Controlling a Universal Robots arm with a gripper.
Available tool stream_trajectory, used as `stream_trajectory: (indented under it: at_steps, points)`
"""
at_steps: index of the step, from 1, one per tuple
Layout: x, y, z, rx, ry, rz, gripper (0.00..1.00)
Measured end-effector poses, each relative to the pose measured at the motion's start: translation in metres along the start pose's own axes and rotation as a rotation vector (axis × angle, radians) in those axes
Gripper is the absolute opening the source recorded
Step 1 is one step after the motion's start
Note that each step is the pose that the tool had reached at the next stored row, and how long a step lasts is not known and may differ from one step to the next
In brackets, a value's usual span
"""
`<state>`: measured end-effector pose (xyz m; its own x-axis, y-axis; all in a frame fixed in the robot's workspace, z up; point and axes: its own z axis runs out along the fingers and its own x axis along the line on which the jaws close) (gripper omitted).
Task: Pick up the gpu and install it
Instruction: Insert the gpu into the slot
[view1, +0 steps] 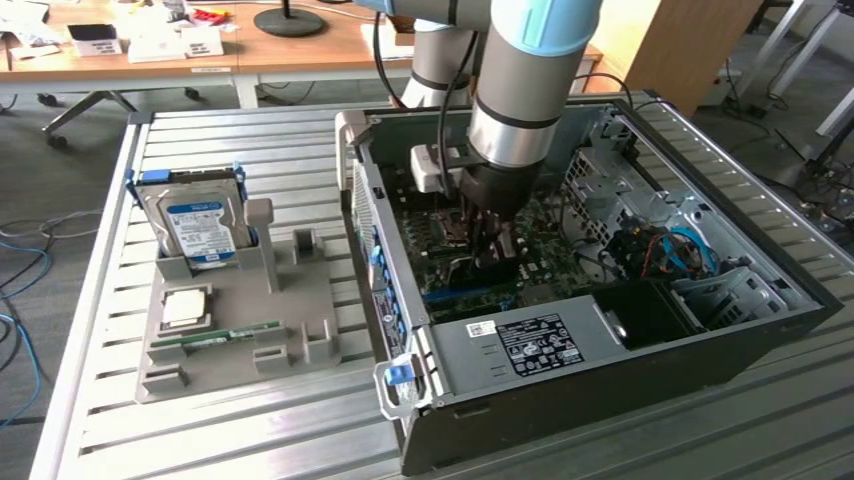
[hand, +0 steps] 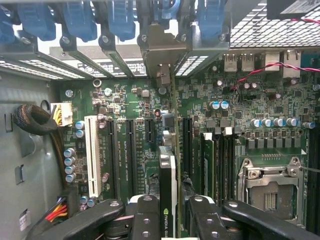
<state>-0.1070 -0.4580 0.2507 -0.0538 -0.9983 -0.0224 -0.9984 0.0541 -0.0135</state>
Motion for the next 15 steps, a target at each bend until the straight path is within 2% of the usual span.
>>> stream_trajectory:
  at_steps: [15]
  points:
    - [0.0, 0.001, 0.002, 0.0001, -0.0001, 0.0, 0.27]
